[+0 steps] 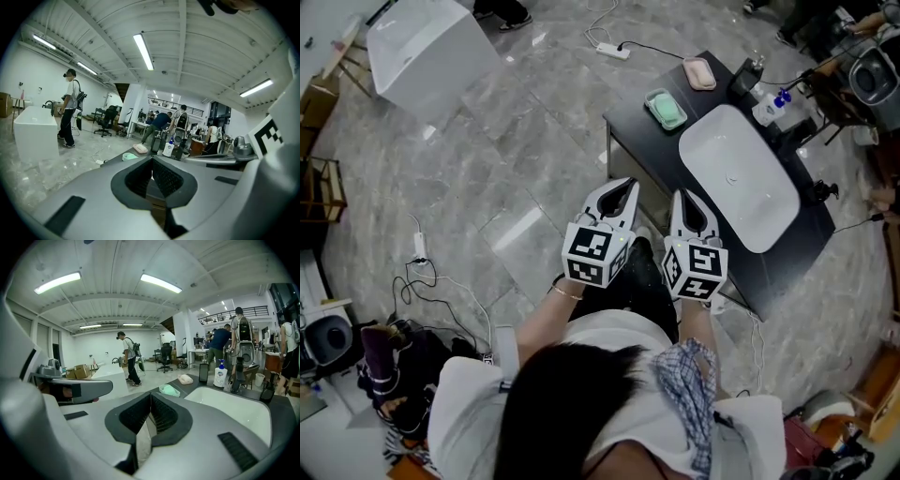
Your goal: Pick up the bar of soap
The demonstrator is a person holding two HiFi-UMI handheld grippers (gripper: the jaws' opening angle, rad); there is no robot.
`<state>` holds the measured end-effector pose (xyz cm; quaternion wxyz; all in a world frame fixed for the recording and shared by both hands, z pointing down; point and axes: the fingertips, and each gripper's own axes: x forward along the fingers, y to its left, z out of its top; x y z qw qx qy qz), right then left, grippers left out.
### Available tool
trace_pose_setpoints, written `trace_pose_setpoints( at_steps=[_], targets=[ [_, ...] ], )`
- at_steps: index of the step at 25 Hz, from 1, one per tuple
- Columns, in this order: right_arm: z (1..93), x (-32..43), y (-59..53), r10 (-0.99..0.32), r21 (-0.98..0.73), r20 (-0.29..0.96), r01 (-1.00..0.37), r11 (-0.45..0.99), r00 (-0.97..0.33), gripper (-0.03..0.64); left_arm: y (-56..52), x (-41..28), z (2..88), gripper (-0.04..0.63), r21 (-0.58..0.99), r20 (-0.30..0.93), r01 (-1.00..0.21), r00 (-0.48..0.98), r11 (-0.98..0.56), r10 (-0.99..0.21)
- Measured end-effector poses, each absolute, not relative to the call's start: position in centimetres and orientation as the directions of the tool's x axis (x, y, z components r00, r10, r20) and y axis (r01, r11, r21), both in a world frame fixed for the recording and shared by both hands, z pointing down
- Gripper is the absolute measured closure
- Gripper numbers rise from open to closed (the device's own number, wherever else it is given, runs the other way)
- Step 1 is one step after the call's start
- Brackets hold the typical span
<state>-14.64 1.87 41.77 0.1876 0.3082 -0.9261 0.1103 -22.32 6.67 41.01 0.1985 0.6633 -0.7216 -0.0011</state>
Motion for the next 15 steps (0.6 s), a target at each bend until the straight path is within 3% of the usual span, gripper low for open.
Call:
trace_pose_setpoints(
  at_steps=[15],
  targets=[
    [44.6, -19.5, -5.5, -0.452, -0.117, 0.459, -0.556, 0.823, -0.765, 0.600, 0.1, -27.3, 42.5, 0.584, 0.248, 0.330, -0.951, -0.097, 0.186, -0.939]
  ],
)
